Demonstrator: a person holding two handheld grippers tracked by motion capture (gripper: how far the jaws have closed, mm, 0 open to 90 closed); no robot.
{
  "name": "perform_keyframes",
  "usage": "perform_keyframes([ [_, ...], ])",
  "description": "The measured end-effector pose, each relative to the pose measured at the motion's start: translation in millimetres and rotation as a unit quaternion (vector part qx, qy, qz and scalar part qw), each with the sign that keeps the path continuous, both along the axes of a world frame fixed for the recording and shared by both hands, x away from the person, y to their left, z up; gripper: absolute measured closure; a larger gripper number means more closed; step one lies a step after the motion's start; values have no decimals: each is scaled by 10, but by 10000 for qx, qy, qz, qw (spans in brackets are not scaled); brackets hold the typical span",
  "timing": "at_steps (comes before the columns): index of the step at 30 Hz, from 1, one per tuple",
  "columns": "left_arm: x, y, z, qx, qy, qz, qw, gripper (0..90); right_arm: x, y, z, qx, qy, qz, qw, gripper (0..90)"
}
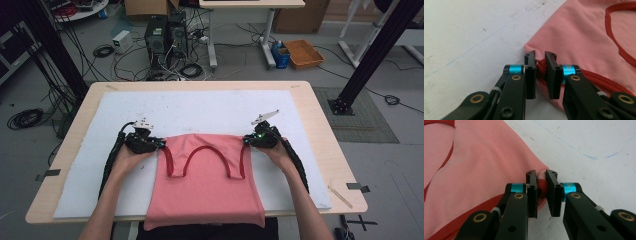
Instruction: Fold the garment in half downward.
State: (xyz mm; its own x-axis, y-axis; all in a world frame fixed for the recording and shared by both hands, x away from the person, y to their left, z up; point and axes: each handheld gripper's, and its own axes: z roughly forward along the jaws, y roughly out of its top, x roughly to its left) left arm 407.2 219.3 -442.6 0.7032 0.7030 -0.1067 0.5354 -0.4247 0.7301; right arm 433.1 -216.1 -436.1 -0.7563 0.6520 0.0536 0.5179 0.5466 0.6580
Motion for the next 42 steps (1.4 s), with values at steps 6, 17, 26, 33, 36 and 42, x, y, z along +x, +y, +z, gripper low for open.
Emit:
perform_keyframes([
  [6,10,23,12,-64,2,33,10000,800,-2,-22,47,96,-45,-56,9999,808],
  [17,2,51,73,-189,-104,198,9996,802,38,-6,176,117,-156,-104,9998,808],
  [26,12,52,100,-300,-164,294,9990,805,69,-40,223,85,-207,-223,9995,810],
  [33,56,19,189,-253,-172,299,9991,805,122,2,338,20,-292,-186,9994,810],
  [36,86,10,223,-260,-190,341,9989,805,146,2,377,11,-297,-205,9993,810],
  [42,110,27,228,-344,-209,458,9981,805,198,-38,370,80,-290,-332,9990,810],
])
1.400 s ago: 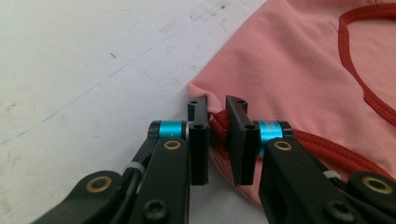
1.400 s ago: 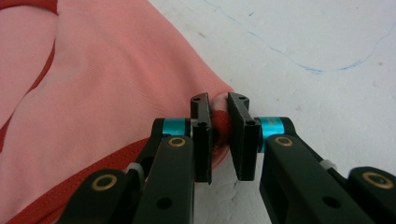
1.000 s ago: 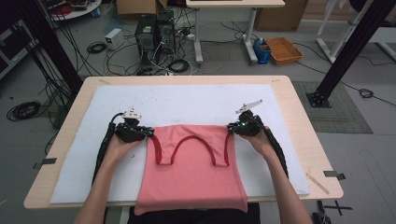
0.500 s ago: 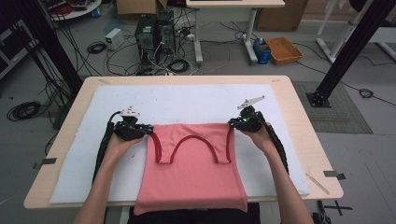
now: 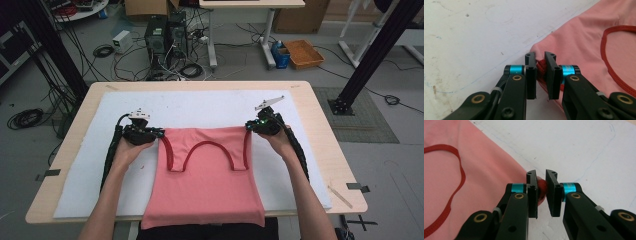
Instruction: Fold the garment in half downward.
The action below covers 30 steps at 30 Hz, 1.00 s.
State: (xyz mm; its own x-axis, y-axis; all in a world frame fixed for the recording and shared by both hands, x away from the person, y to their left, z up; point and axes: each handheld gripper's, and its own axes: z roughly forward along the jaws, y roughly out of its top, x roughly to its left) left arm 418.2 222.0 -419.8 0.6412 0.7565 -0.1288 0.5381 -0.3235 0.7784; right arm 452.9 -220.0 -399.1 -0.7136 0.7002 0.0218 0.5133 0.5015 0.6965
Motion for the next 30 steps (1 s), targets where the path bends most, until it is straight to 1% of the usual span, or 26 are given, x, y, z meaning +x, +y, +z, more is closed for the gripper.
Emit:
perform_keyframes([
  [3,18,24,-4,-26,22,48,10000,805,15,-9,-4,21,-22,-41,10000,810],
  [6,39,35,-13,-99,23,128,9999,805,35,-17,-6,45,-31,-54,10000,810],
  [9,63,41,-17,-92,40,167,9998,805,56,-20,-1,65,-19,-84,9999,811],
  [11,85,33,3,-36,50,156,9999,805,84,-13,11,36,29,-68,10000,811],
  [15,145,9,58,-41,18,181,9998,806,132,4,41,21,-29,-94,9999,811],
  [17,177,3,65,-70,-14,202,9998,806,164,1,39,-19,-12,-125,9999,811],
  [19,200,12,50,-123,18,229,9997,806,199,-3,48,-3,5,-155,9999,811],
  [20,211,19,38,-125,41,245,9996,806,221,-5,55,3,-14,-155,9999,811],
  [22,233,32,18,-149,59,278,9995,806,260,-4,69,46,27,-173,9998,810],
  [24,253,37,11,-156,74,326,9993,806,290,-5,76,82,-1,-201,9998,811],
  [25,266,30,16,-96,78,327,9994,806,303,-10,74,126,-2,-212,9997,810],
  [26,279,20,28,-95,89,327,9994,806,314,-15,68,166,15,-238,9996,811],
  [30,352,-12,97,-102,44,310,9995,806,358,-36,52,124,-16,-306,9995,812],
])
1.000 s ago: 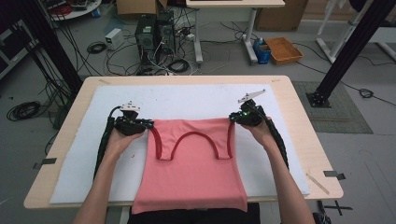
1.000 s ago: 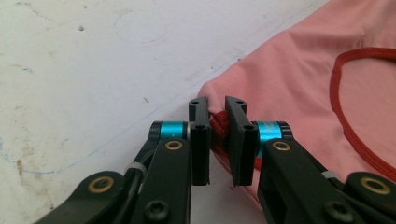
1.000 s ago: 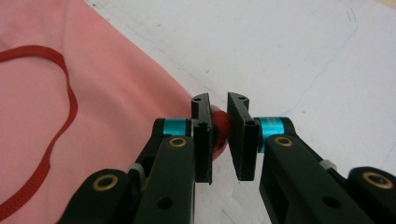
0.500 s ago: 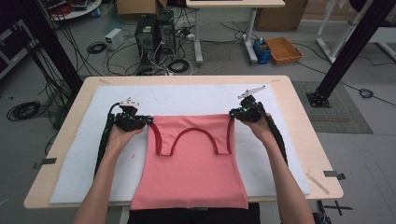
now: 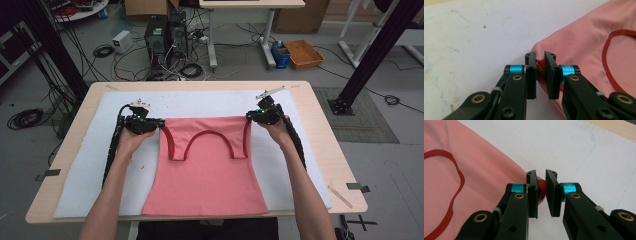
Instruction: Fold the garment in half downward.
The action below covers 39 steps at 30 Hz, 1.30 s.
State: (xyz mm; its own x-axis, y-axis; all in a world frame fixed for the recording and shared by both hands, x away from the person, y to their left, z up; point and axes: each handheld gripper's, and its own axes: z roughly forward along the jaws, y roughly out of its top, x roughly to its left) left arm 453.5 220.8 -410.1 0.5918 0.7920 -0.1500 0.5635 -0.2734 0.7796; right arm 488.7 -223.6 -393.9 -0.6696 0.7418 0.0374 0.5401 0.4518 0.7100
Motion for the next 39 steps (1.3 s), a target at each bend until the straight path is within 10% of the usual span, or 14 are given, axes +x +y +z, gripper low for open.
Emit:
perform_keyframes([
  [20,453,17,254,-104,-67,269,9996,805,454,64,382,-104,-176,-141,9997,810],
  [39,25,-1,245,-10,-248,-224,9994,800,37,-63,216,142,-344,154,9992,807],
])
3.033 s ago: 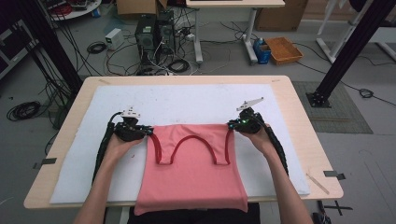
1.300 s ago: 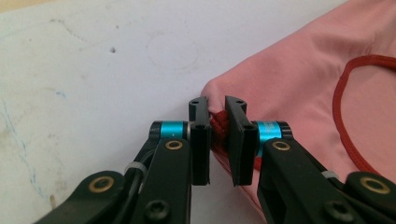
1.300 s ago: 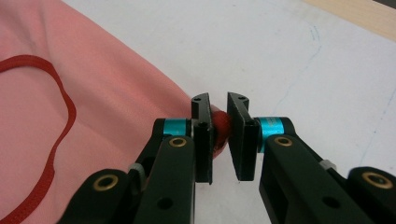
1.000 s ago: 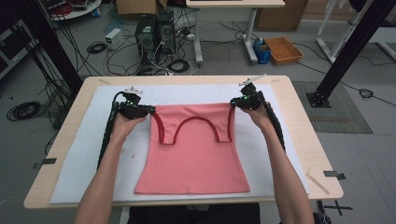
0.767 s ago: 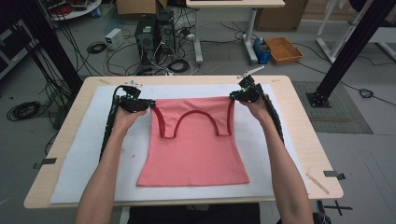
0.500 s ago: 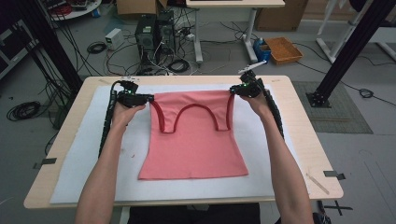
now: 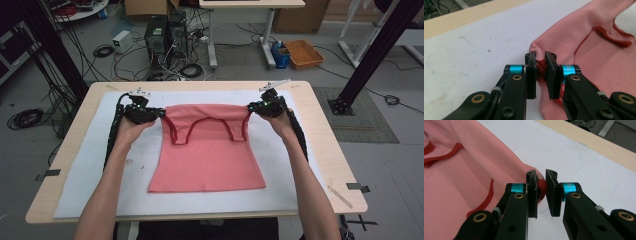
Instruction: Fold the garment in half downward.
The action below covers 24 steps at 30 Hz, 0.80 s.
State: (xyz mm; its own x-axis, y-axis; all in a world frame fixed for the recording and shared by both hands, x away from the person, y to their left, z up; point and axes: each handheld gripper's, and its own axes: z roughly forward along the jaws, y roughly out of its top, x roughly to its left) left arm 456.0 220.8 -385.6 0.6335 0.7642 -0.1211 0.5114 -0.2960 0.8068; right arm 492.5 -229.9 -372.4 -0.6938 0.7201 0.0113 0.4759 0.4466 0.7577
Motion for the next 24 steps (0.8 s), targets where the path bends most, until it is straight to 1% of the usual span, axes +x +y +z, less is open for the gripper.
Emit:
perform_keyframes([
  [4,-155,29,-82,-60,1,-146,9999,799,-178,-37,-64,59,-2,65,10000,807],
  [7,-271,23,-139,-100,-4,-266,9996,798,-314,-53,-128,11,-25,141,9999,807],
  [11,-417,9,-214,-60,30,-457,9989,797,-497,-82,-217,-45,-39,188,9998,807],
  [16,-554,30,-307,-65,79,-583,9982,797,-710,-124,-310,0,-11,303,9995,807],
  [20,-661,55,-340,-119,70,-670,9977,797,-872,-138,-358,41,-37,378,9993,807],
  [24,-793,68,-340,-130,34,-805,9967,797,-1039,-165,-420,68,-46,504,9987,807],
])
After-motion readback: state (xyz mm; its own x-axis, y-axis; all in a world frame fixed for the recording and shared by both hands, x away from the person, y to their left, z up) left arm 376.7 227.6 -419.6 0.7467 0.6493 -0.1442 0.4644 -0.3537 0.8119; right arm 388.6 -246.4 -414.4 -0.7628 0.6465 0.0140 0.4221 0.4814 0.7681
